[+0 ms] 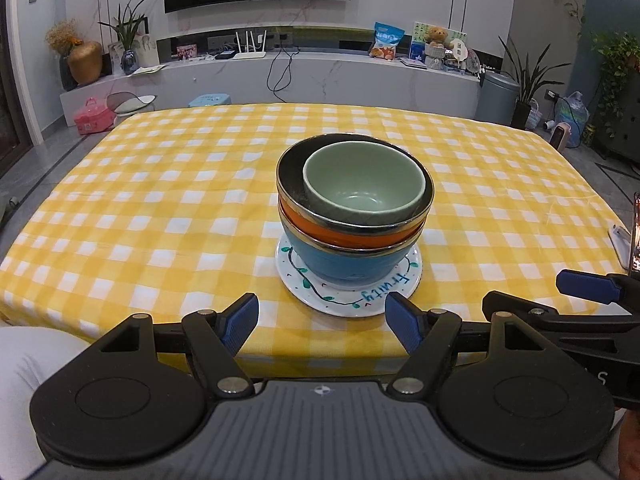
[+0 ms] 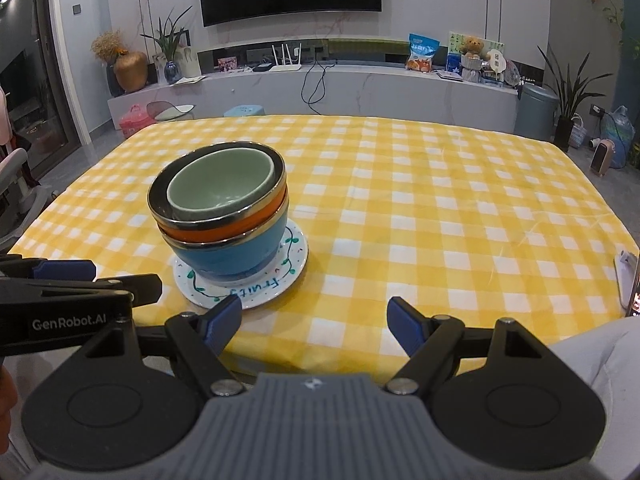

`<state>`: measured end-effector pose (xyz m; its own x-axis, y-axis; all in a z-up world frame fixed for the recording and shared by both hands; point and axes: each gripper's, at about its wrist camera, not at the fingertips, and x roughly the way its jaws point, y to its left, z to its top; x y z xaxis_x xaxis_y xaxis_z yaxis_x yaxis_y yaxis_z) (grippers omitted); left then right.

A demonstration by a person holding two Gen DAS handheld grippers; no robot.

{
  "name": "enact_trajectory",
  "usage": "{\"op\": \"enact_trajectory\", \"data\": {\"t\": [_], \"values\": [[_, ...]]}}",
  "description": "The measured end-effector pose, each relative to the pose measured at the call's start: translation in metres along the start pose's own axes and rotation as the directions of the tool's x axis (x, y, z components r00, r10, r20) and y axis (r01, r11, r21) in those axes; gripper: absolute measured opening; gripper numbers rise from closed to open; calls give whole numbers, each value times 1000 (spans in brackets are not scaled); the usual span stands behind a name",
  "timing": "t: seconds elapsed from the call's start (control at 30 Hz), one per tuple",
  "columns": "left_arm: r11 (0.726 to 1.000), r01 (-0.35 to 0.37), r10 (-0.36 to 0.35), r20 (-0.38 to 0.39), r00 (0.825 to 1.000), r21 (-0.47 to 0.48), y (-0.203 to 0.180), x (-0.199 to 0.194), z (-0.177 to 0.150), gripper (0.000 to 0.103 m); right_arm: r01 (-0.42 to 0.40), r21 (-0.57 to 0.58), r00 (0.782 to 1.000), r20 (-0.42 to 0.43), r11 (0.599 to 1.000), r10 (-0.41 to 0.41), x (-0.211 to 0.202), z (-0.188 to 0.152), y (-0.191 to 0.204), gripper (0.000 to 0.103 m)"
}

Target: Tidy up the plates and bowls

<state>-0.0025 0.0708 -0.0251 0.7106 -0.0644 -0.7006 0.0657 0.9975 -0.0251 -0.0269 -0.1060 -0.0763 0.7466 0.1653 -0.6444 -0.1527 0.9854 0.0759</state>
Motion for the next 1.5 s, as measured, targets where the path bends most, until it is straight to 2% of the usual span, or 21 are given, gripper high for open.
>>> {"op": "enact_trajectory", "data": {"t": [1.5], "values": [[1000, -6, 6, 7, 1000, 14, 0, -3, 3, 85, 4, -6, 1000, 10, 1000, -4, -1, 1, 3, 79]]}}
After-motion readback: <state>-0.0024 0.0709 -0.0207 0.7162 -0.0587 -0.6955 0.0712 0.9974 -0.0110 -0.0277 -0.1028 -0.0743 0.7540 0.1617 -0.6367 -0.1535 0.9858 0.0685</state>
